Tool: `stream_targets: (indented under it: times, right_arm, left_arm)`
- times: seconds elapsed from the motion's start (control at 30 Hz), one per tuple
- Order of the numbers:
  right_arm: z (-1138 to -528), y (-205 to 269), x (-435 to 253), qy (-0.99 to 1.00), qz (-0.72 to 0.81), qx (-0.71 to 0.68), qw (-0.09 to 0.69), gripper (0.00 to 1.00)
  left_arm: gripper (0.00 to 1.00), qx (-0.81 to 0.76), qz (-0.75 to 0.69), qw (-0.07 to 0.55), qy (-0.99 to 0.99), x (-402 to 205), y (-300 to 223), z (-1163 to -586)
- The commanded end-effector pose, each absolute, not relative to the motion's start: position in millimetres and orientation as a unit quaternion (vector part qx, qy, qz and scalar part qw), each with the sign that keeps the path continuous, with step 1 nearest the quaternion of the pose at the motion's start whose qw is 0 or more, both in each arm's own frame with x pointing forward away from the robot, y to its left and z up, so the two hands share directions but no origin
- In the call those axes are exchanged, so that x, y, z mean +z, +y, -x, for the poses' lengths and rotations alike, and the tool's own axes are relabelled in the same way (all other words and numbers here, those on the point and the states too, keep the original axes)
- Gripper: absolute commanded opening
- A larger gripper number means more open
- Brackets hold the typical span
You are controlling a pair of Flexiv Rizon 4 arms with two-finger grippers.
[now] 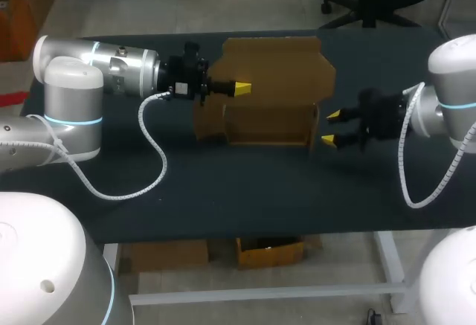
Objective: Assemble the packaging by folding the flat box into shape, placing the metal phone stand inside, and closing the box properly
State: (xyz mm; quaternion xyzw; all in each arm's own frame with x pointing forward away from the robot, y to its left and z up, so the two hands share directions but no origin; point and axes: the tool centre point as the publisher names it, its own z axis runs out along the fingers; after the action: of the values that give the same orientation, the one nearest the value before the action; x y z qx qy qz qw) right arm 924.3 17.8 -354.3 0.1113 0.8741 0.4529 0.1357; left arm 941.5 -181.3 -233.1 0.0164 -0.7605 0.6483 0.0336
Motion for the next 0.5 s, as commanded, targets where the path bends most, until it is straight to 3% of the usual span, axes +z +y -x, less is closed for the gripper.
stream_targets:
  times: [0.03, 0.5]
  right_arm:
    - [-933, 20, -361, 0.871, -0.11, 0.46, 0.135, 0.46]
    - [-937, 32, -364, 0.868, -0.112, 0.467, 0.129, 0.44]
  left_arm:
    - [0.0, 0.649, -0.016, 0.034, -0.76, -237, -182, -942]
    - [0.0, 0.649, -0.016, 0.034, -0.76, -237, -182, -942]
